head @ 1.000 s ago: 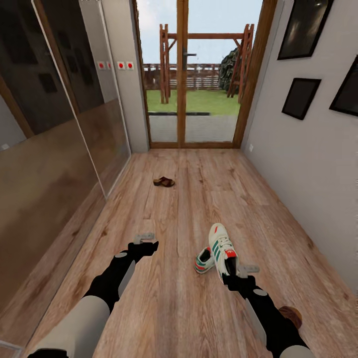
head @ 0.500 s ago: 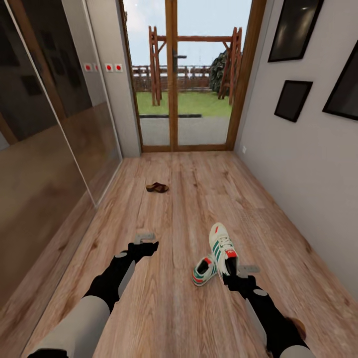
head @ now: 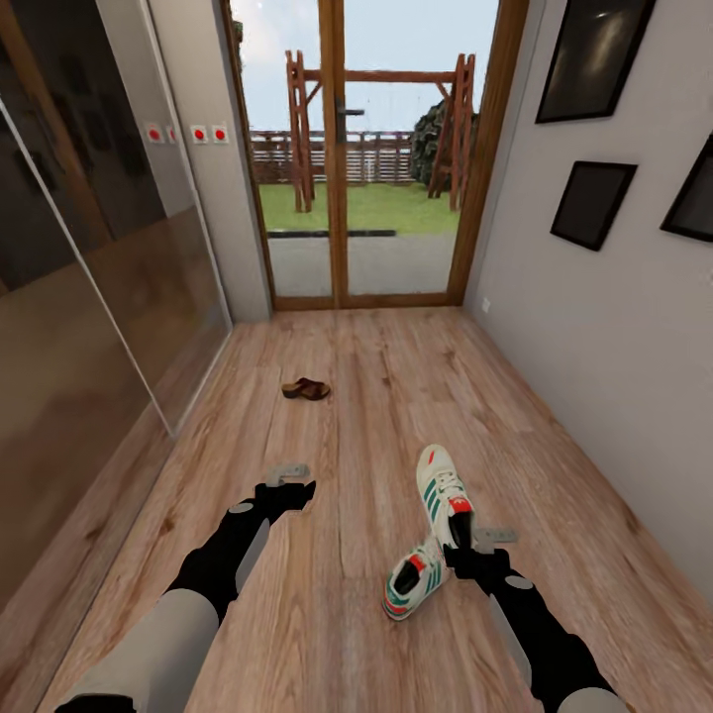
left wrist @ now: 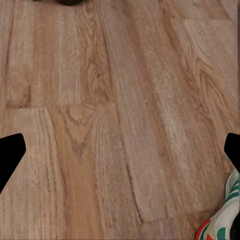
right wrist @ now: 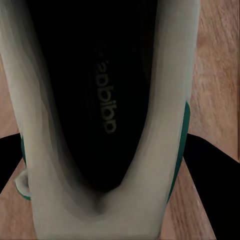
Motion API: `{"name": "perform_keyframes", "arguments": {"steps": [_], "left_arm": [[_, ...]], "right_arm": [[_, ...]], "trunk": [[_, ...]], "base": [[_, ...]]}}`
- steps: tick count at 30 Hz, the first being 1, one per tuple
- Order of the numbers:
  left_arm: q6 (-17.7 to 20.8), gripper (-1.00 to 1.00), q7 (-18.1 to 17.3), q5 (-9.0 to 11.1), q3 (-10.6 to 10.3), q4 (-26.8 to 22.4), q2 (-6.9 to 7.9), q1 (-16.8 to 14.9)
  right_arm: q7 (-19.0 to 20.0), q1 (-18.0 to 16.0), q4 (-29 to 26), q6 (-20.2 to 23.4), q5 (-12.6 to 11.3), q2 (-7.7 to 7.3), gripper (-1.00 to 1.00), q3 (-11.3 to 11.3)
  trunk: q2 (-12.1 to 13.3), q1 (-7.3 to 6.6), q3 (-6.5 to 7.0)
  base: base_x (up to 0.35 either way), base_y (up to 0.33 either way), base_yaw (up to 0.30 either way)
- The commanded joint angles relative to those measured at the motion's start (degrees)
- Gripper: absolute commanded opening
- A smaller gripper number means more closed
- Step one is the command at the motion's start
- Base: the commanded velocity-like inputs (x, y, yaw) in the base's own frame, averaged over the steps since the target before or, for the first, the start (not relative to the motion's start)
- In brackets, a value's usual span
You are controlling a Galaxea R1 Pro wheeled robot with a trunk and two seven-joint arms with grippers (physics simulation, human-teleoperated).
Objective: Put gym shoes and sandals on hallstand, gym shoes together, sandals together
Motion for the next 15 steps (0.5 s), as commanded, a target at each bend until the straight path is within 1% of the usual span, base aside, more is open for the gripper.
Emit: {"name": "perform_keyframes", "arguments": {"steps": [1,5,10,13,15], "left_arm": [[0.34,1.0,-0.13,0.06,0.01,-0.11,0.0,0.0],[0.34,1.0,-0.14,0.06,0.01,-0.11,0.0,0.0],[0.34,1.0,-0.12,0.06,0.01,-0.11,0.0,0.0],[0.34,1.0,-0.13,0.06,0.01,-0.11,0.0,0.0],[0.34,1.0,-0.12,0.04,0.01,-0.11,0.0,0.0]], "right_arm": [[0.0,-0.01,-0.11,0.32,-0.05,0.0,-1.0,-0.03],[0.01,-0.01,-0.11,0.34,-0.08,0.0,-1.0,-0.06],[-0.01,-0.01,-0.11,0.36,-0.09,0.0,-1.0,-0.08],[0.01,-0.01,-0.11,0.37,-0.09,0.0,-1.0,-0.11],[0.01,-0.01,-0.11,0.37,-0.09,0.0,-1.0,-0.12]], "trunk": [[-0.02,0.03,-0.01],[-0.02,0.03,0.11],[-0.02,0.03,0.12],[-0.02,0.03,0.14],[-0.02,0.03,0.21]], "base": [[0.343,0.0,-0.204],[0.343,0.0,-0.163],[0.326,0.001,-0.008],[0.237,0.138,-0.027],[0.19,0.239,-0.153]]}}
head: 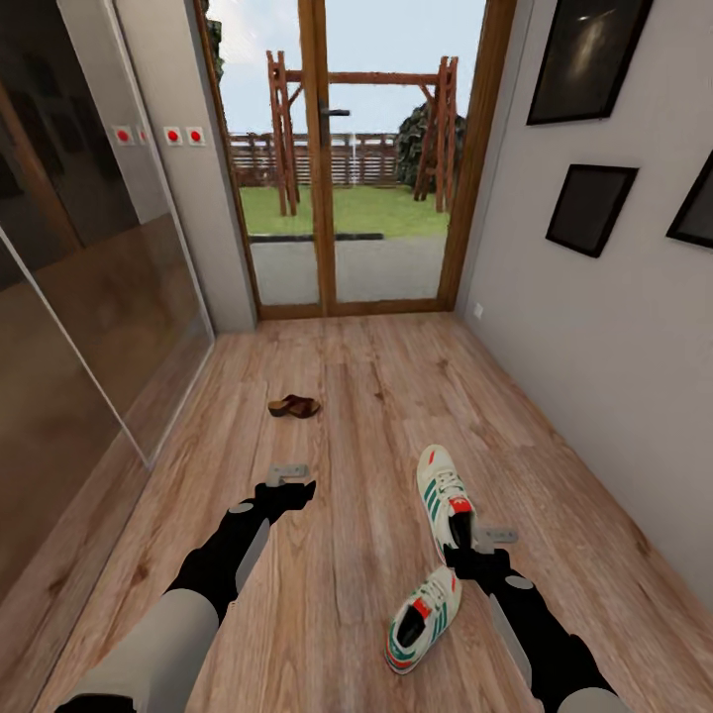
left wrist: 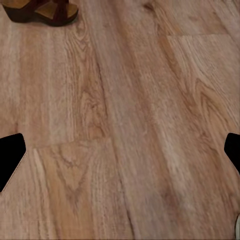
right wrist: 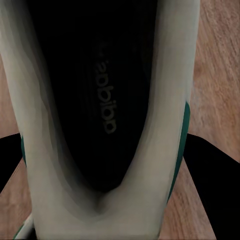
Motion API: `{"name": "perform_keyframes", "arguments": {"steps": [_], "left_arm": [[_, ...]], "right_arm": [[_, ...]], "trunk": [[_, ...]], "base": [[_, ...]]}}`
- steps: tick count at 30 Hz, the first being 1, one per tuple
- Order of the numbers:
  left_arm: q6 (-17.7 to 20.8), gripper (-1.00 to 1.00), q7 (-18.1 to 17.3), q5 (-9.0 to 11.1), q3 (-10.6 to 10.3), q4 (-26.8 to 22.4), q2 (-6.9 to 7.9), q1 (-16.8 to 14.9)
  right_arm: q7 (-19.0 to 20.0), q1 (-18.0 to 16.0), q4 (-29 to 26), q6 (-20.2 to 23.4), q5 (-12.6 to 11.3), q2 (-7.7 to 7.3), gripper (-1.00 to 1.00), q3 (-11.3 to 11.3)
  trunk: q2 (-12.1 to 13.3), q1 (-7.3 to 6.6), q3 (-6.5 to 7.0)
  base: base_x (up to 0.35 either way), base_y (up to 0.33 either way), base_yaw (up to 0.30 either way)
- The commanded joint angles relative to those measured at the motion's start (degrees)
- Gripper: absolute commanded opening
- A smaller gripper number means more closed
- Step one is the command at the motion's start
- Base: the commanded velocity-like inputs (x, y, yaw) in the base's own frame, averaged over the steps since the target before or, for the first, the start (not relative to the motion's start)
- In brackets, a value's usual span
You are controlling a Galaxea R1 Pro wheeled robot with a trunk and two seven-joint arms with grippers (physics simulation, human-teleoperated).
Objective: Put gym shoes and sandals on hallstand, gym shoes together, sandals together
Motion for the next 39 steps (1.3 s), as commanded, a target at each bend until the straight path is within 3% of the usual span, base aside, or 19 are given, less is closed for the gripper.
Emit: {"name": "perform_keyframes", "arguments": {"steps": [1,8,28,39], "left_arm": [[0.33,1.0,-0.13,0.05,0.0,-0.11,0.01,0.0],[0.33,1.0,-0.13,0.04,0.0,-0.11,0.01,0.01],[0.33,1.0,-0.11,0.01,-0.04,-0.11,0.01,0.0],[0.33,1.0,-0.13,-0.02,-0.03,-0.18,0.01,-0.01]], "right_arm": [[0.0,-0.01,-0.11,0.35,-0.05,0.01,-1.0,-0.04],[-0.01,-0.01,-0.11,0.35,-0.05,-0.06,-1.0,-0.05],[0.0,-0.01,-0.11,0.35,-0.11,-0.25,-1.0,-0.05],[0.0,-0.01,-0.11,0.35,-0.14,-0.25,-1.0,-0.05]], "trunk": [[-0.02,0.01,-0.01],[-0.02,0.01,0.32],[-0.02,0.01,1.34],[-0.02,0.01,1.9]], "base": [[0.179,0.26,-0.191],[0.143,0.244,-0.234],[0.008,0.016,-0.253],[-0.043,0.192,-0.254]]}}
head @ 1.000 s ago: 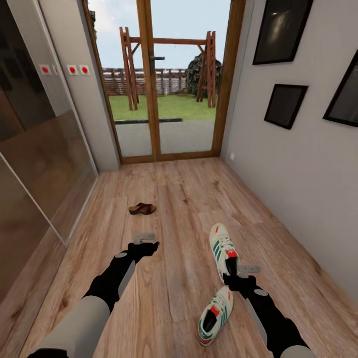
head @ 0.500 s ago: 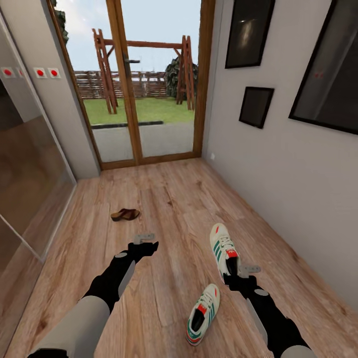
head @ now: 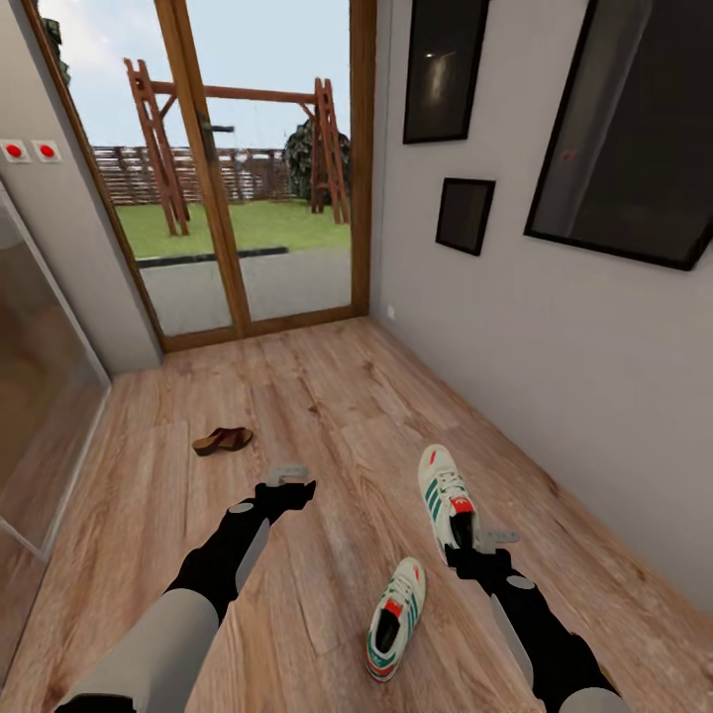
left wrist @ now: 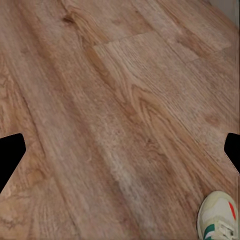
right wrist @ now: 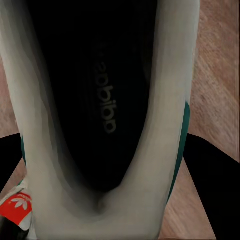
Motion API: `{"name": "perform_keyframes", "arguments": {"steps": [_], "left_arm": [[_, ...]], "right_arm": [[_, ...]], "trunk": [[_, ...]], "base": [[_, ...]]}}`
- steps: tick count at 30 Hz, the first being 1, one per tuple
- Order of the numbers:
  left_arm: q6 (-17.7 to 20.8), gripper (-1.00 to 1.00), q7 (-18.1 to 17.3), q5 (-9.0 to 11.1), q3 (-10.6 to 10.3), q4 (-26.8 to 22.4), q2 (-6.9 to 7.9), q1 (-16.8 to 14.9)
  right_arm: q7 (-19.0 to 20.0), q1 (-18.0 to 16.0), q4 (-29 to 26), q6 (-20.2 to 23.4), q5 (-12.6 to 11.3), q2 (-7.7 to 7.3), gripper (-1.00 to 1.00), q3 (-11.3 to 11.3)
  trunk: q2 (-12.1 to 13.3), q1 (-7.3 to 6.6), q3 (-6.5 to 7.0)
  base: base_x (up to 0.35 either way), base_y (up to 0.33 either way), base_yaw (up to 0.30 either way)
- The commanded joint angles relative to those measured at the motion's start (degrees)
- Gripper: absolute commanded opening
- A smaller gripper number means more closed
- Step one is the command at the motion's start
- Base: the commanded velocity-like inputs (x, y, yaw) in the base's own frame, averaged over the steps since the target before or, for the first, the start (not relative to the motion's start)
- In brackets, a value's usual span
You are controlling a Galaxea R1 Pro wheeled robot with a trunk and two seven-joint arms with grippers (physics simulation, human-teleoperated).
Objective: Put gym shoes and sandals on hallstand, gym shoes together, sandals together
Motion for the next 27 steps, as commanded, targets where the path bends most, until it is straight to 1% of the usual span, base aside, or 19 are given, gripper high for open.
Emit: {"name": "perform_keyframes", "arguments": {"steps": [1,4,14,16,20,27], "left_arm": [[0.35,1.0,-0.15,0.05,0.0,-0.12,0.0,0.0],[0.35,1.0,-0.13,0.05,0.01,-0.13,0.0,0.01],[0.34,1.0,-0.13,0.05,0.02,-0.13,0.0,0.01],[0.34,1.0,-0.12,0.06,0.0,-0.13,0.0,-0.01],[0.34,1.0,-0.14,0.05,-0.01,-0.13,0.0,0.01],[0.34,1.0,-0.12,0.05,0.03,-0.1,0.0,0.01]], "right_arm": [[0.0,-0.01,-0.1,0.33,-0.05,0.01,-1.0,-0.04],[0.0,-0.01,-0.1,0.33,-0.05,0.01,-1.0,-0.04],[0.0,-0.01,-0.1,0.42,-0.03,0.01,-1.0,-0.07],[0.0,-0.01,-0.1,0.42,-0.03,0.01,-1.0,-0.05],[0.0,-0.01,-0.1,0.42,-0.04,0.01,-1.0,-0.06],[0.0,-0.01,-0.1,0.42,-0.05,0.01,-1.0,-0.05]], "trunk": [[-0.02,-0.01,0.0],[-0.02,-0.01,0.08],[-0.02,-0.01,0.11],[-0.02,-0.01,0.14],[-0.02,-0.01,0.27],[-0.02,-0.01,0.52]], "base": [[-0.009,0.033,-0.254],[-0.004,0.015,-0.148],[0.0,0.001,-0.015],[0.0,0.0,-0.12],[0.0,0.067,-0.249],[0.0,0.266,-0.269]]}}
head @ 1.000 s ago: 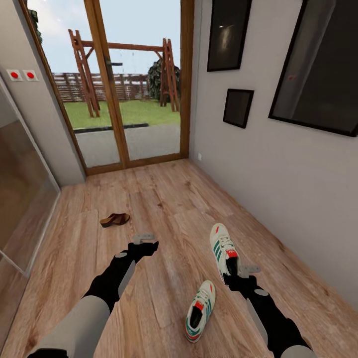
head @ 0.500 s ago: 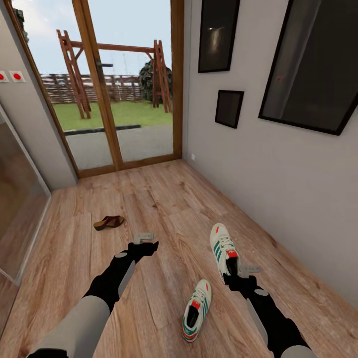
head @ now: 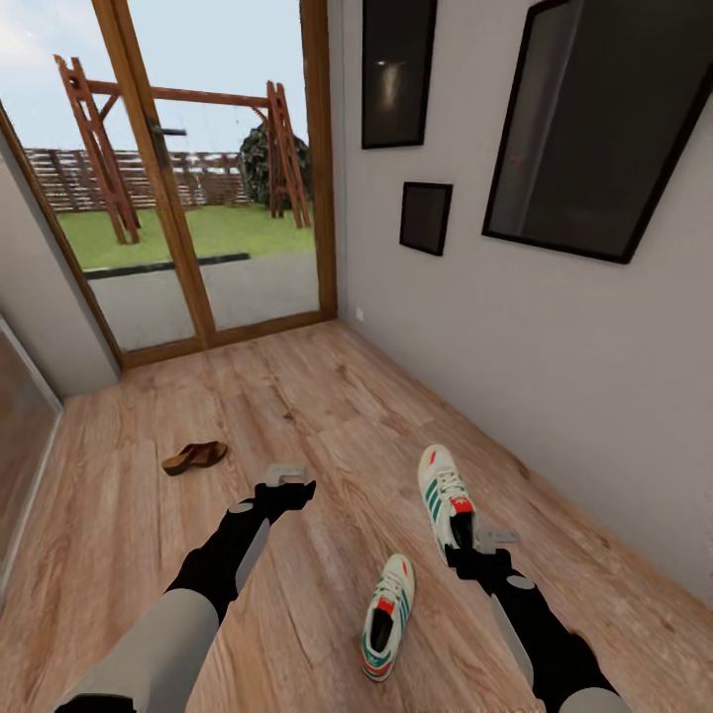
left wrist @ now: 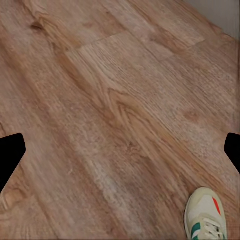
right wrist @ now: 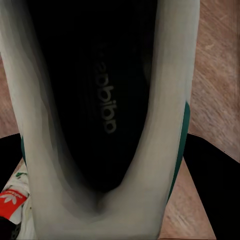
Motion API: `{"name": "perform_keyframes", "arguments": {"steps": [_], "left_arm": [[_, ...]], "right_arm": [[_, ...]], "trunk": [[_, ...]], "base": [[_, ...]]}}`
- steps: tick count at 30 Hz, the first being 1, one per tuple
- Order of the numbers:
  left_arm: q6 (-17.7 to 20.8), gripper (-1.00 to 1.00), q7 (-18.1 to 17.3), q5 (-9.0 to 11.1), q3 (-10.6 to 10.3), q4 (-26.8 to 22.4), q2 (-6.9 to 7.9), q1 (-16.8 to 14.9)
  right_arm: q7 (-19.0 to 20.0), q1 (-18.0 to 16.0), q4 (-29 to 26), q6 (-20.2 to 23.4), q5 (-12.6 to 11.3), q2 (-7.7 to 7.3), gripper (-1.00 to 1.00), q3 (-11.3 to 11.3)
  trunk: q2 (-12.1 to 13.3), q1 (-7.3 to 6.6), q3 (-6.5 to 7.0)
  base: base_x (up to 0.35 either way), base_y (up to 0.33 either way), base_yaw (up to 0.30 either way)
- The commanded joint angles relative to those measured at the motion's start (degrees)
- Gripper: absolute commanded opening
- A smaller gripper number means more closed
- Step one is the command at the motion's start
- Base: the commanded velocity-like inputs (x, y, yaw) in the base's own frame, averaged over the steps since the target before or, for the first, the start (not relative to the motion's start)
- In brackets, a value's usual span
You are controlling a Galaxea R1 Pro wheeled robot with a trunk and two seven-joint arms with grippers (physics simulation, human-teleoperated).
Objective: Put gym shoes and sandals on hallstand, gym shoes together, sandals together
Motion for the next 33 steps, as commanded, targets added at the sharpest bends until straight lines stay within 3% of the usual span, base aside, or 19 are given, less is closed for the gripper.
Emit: {"name": "perform_keyframes", "arguments": {"steps": [1,14,23,33], "left_arm": [[0.33,1.0,-0.13,0.05,0.0,-0.12,0.01,0.01],[0.33,1.0,-0.14,0.05,0.01,-0.11,0.01,0.0],[0.33,1.0,-0.19,0.11,0.01,-0.06,0.01,0.01],[0.33,1.0,-0.15,0.06,0.01,-0.06,0.01,0.0]], "right_arm": [[0.0,-0.02,-0.11,0.35,-0.06,0.01,-1.0,-0.04],[0.0,-0.02,-0.11,0.35,-0.04,0.01,-1.0,-0.04],[0.0,-0.02,-0.11,0.35,-0.05,0.01,-1.0,-0.05],[0.0,-0.02,-0.11,0.42,0.02,0.01,-1.0,-0.03]], "trunk": [[-0.02,-0.01,-0.01],[-0.02,-0.01,0.46],[-0.02,-0.01,0.78],[-0.02,-0.01,0.84]], "base": [[0.0,0.263,-0.271],[0.009,0.04,-0.272],[0.238,0.0,-0.266],[0.082,0.0,-0.046]]}}
